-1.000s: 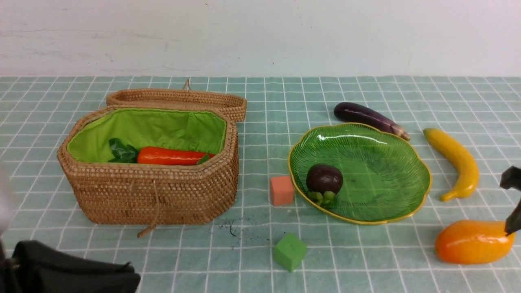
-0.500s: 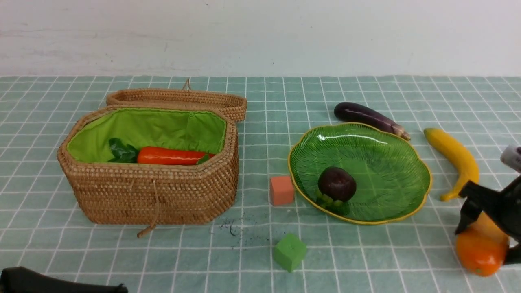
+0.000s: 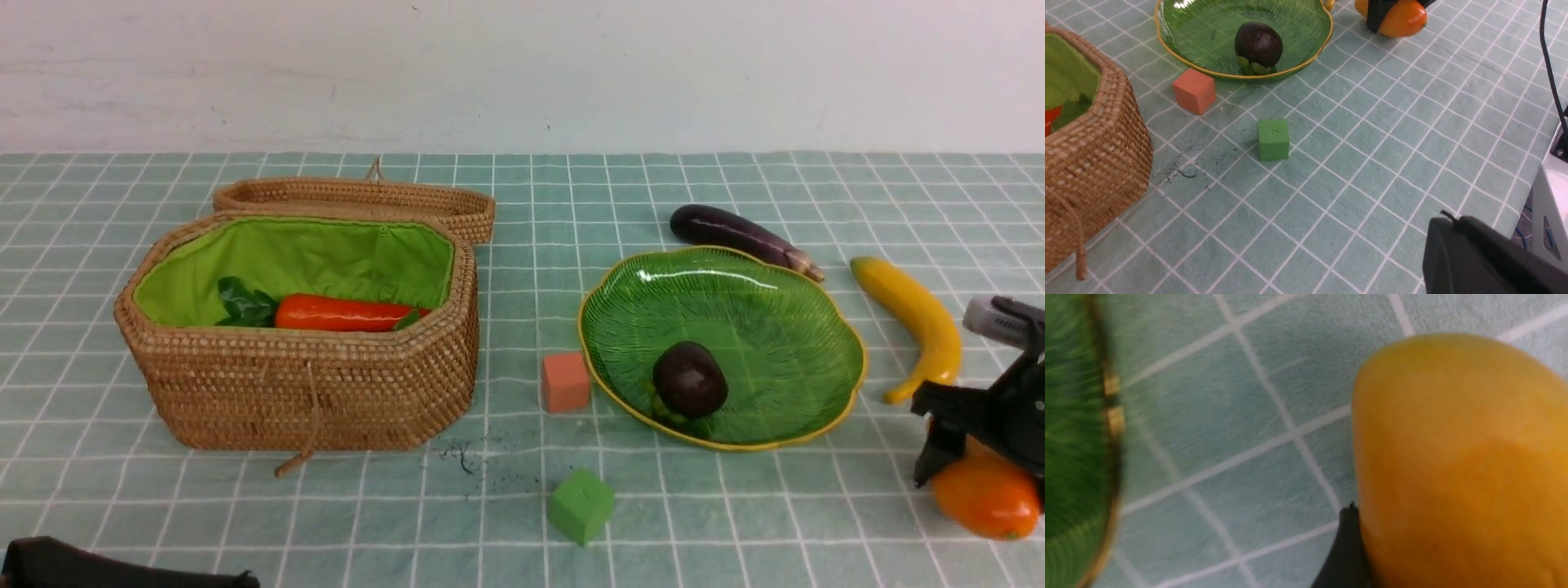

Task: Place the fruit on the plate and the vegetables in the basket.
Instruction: Use the right arm to grab a mango and put it into the right plate

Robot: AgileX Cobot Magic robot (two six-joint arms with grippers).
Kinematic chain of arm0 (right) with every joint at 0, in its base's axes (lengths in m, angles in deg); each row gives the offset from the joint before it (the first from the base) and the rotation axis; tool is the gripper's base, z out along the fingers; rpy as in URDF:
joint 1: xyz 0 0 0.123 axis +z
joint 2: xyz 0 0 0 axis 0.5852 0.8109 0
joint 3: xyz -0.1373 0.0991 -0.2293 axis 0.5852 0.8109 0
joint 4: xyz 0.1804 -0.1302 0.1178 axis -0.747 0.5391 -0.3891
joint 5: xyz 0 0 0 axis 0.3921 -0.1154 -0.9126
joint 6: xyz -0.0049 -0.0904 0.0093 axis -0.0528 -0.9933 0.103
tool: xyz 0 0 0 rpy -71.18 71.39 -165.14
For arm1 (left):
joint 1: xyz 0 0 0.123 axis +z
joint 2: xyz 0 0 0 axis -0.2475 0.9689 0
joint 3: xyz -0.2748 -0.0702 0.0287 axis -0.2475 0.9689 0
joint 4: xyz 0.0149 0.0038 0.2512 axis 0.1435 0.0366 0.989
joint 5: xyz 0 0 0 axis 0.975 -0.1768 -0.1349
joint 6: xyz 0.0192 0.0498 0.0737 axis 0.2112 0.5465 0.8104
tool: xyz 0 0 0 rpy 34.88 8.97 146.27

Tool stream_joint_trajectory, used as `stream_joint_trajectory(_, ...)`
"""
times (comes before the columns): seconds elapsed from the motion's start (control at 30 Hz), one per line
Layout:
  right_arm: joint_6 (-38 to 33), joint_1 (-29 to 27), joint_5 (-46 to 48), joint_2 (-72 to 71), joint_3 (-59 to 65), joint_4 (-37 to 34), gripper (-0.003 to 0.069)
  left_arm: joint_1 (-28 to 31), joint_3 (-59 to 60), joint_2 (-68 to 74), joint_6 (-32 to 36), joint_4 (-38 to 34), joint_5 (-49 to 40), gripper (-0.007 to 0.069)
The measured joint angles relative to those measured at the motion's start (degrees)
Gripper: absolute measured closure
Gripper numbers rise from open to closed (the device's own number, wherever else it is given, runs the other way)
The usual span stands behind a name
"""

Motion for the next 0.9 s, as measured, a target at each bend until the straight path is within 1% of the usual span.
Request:
stream_joint_trajectory(0.03, -0.2, 0.1, 0.3, -0.5, -0.3, 0.0, 0.0078, 0.0, 0.0, 0.0, 0.0, 0.0, 0.3, 0.0638)
stream_joint_trajectory(0.1, -3.3, 2.9, 0.9, -3.6, -5.4, -1.3, 0.0078, 0.0, 0.0, 0.0, 0.0, -0.4, 5.2, 0.0638)
stream_joint_trajectory(0.17, -4.8, 4.4, 0.1, -4.1, -7.3, -2.2, 0.0078, 0.0, 0.0, 0.0, 0.0, -0.9, 7.8, 0.0638)
stream_joint_trajectory(0.2, -7.4, 6.8, -1.5, -3.9, -9.9, -3.7, 0.0078, 0.0, 0.0, 0.0, 0.0, -1.6, 10.6, 0.0638)
stream_joint_trajectory(0.27, -10.7, 9.7, -3.6, -1.4, -13.4, -5.3, 0.0078, 0.0, 0.0, 0.0, 0.0, -2.8, 14.5, 0.0638)
stream_joint_trajectory(0.3, -10.7, 9.7, -3.7, -1.1, -13.7, -5.4, 0.0078, 0.0, 0.0, 0.0, 0.0, -2.8, 14.8, 0.0638)
stream_joint_trajectory(0.37, -15.0, 11.7, -5.4, 3.5, -16.7, -5.7, 0.0078, 0.0, 0.0, 0.0, 0.0, -3.6, 17.4, 0.0638)
stream_joint_trajectory(0.5, -19.1, 12.1, -7.1, 11.3, -20.6, -6.5, 0.0078, 0.0, 0.0, 0.0, -1.4, -5.7, 19.8, 0.0638)
stream_joint_trajectory(0.63, -19.6, 12.1, -7.2, 14.3, -21.7, -7.5, 0.0078, 0.0, 0.0, 0.0, -2.3, -6.2, 19.8, 0.0638)
stream_joint_trajectory(0.7, -19.7, 12.1, -7.0, 15.0, -21.9, -8.0, 0.0033, 0.0, 0.0, 0.0, -2.4, -6.2, 19.9, 0.0638)
stream_joint_trajectory(0.73, -19.7, 12.1, -6.9, 15.0, -21.9, -8.0, 0.0027, 0.0, 0.0, 0.0, -2.4, -6.2, 19.9, 0.0638)
stream_joint_trajectory(0.77, -19.7, 12.1, -6.1, 14.9, -22.3, -8.3, -0.0011, 0.0, 0.0, 0.0, -2.4, -6.2, 19.9, 0.0638)
stream_joint_trajectory(0.9, -19.7, 12.1, -3.1, 12.9, -23.5, -8.4, -0.0011, 0.0, 0.1, 0.0, -2.4, -6.0, 20.0, 0.0638)
